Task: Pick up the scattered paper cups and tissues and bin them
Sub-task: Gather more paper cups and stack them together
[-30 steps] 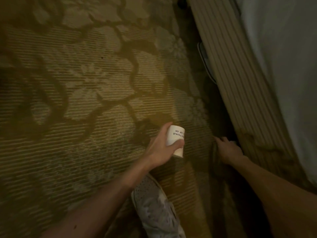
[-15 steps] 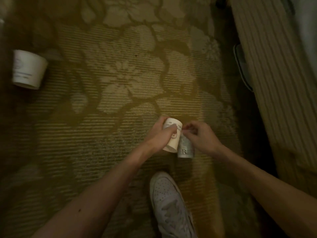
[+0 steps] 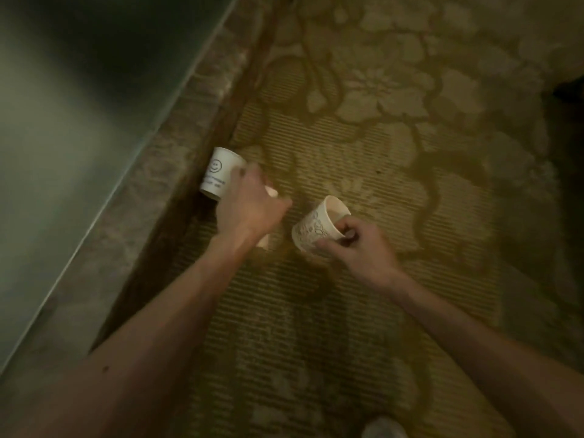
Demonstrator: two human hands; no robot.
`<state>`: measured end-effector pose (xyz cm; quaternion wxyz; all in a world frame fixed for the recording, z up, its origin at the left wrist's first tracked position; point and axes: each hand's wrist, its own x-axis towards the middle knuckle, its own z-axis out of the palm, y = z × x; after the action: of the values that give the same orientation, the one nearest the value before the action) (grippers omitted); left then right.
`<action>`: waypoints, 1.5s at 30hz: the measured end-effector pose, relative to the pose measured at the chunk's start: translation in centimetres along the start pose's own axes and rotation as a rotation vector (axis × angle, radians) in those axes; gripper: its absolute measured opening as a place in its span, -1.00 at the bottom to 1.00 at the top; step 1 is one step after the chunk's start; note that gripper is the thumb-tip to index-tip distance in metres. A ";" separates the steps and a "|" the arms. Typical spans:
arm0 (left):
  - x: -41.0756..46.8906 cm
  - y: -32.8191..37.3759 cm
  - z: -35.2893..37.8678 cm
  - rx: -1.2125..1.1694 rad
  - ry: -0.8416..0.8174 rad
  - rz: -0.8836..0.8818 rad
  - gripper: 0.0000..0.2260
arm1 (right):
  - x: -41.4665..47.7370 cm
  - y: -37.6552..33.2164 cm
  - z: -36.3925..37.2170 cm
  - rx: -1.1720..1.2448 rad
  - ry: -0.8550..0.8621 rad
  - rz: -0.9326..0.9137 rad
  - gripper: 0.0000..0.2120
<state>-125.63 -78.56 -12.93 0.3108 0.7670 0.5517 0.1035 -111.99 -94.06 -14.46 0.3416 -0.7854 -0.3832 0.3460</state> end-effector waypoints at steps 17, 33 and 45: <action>6.2 -3.5 -1.7 0.164 -0.203 -0.182 -0.33 | 6.1 0.2 0.4 -0.025 0.002 0.053 -0.88; 5.5 0.8 -0.1 0.875 -0.246 0.142 -0.39 | 8.8 -3.4 1.2 -0.340 -0.087 -0.029 -0.62; 2.8 -2.7 -2.2 0.302 -0.306 -0.005 -0.49 | 6.5 -2.9 -0.6 -0.132 -0.060 0.003 -0.70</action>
<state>-127.75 -74.67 -13.34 0.2730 0.8102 0.5092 -0.0989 -109.52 -87.39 -13.64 0.2767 -0.7961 -0.4139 0.3440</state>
